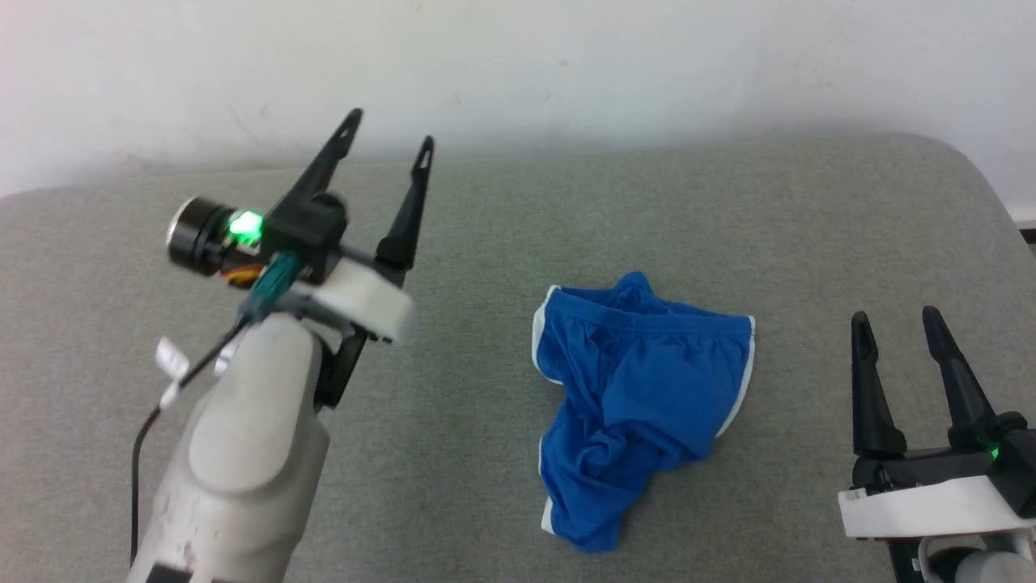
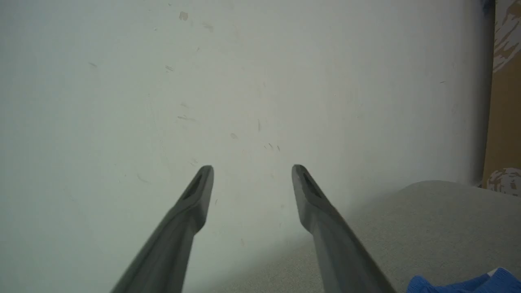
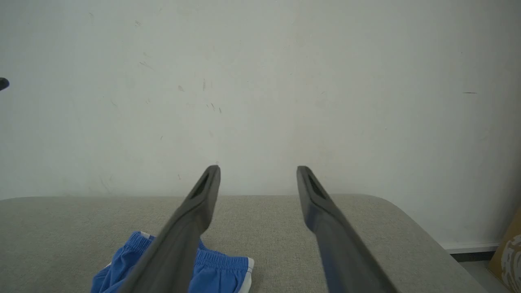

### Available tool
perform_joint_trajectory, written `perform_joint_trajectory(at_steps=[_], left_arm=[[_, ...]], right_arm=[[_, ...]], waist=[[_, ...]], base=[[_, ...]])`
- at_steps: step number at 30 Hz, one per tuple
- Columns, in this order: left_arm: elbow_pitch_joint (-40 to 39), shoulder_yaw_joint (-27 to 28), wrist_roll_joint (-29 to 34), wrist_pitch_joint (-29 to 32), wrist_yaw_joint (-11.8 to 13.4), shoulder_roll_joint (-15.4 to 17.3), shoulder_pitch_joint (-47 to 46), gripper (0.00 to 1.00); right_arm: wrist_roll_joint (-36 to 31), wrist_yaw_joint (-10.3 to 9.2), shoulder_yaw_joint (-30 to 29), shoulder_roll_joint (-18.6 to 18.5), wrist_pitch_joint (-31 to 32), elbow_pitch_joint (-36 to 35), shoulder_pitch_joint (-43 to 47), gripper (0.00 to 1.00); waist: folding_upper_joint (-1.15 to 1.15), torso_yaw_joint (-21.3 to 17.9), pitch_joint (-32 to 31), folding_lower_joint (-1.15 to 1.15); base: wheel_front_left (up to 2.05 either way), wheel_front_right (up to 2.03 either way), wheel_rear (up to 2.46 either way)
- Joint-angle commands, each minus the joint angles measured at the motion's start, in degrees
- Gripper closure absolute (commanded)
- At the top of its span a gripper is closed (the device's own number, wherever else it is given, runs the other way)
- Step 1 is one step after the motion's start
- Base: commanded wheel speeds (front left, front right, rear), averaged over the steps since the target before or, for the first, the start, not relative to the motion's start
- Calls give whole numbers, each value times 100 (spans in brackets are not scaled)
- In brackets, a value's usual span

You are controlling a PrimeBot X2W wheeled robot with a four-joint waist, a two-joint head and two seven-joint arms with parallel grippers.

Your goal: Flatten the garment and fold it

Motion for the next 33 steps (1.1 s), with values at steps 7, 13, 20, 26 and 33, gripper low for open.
perform_joint_trajectory(at_steps=[7,13,20,26,33], left_arm=[[1473,-1403,-878,913,-208,95,-1434,0],[1763,-3281,-2681,2492,-210,510,-2316,0],[1450,-5008,-4165,4007,-211,1092,-3172,0],[1358,-5934,-4804,4992,-211,1312,-3707,0],[1186,-6062,-4589,5894,-212,1376,-3624,0]], right_arm=[[27,-11,15,15,-26,-35,-212,0],[58,-11,49,15,-26,-49,-408,0],[132,-11,91,15,-26,-56,-650,0],[219,-11,180,15,-26,-68,-886,0],[334,-11,215,15,-26,-55,-1075,0]], waist=[[0,-290,281,-1],[0,-525,617,-1],[0,-800,1034,-1],[0,-1080,1424,-1],[0,-1369,1777,-1]], base=[[0,0,0],[0,0,0],[0,0,0],[0,0,0],[0,0,0]])
